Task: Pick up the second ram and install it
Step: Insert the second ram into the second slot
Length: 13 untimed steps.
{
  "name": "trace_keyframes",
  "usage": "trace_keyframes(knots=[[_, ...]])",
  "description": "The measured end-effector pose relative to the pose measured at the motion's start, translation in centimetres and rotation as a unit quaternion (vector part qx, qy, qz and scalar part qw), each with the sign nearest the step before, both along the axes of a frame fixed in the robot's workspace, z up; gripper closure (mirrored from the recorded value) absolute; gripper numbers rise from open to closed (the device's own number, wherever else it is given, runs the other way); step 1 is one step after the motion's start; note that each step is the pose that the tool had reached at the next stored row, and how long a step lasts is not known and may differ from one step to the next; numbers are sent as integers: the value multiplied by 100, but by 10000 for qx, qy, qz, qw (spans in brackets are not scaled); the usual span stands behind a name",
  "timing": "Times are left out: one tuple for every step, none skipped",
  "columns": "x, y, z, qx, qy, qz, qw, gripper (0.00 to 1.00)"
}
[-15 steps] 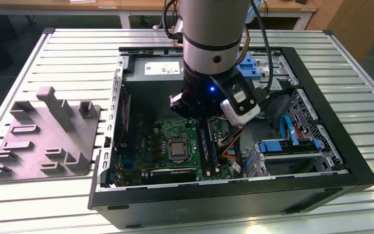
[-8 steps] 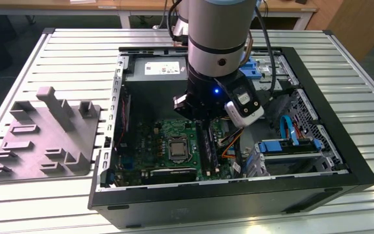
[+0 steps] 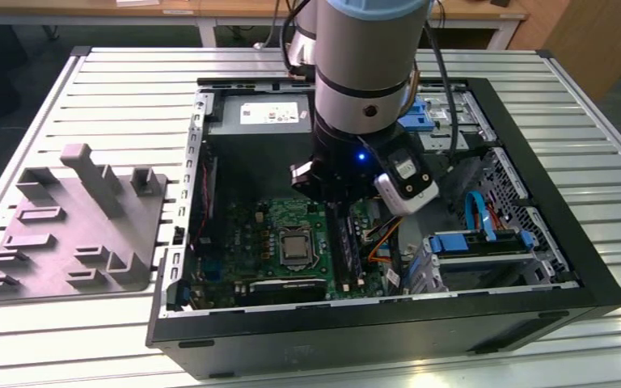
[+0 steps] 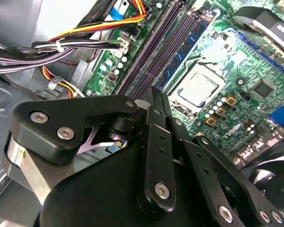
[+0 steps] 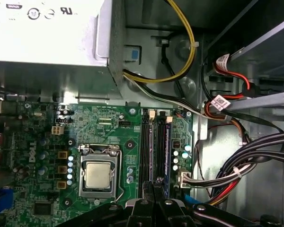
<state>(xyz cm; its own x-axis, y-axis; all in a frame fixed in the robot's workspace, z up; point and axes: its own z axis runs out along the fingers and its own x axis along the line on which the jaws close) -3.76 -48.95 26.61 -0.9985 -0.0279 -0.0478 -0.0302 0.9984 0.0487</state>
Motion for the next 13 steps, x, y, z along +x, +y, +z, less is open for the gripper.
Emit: trace_keyframes(knots=[[0,0,-12,0,0,0,10000,89],[1,0,-22,0,0,0,10000,89],[1,0,-33,0,0,0,10000,89],[2,0,-46,0,0,0,10000,89],[2,0,-59,0,0,0,10000,89],[2,0,-70,0,0,0,10000,89],[2,0,-82,0,0,0,10000,89],[2,0,-93,0,0,0,10000,89],[2,0,-105,0,0,0,10000,89],[2,0,-116,0,0,0,10000,89],[2,0,-127,0,0,0,10000,89],[2,0,-138,-1,0,0,10000,89],[2,0,-148,0,0,0,10000,89]])
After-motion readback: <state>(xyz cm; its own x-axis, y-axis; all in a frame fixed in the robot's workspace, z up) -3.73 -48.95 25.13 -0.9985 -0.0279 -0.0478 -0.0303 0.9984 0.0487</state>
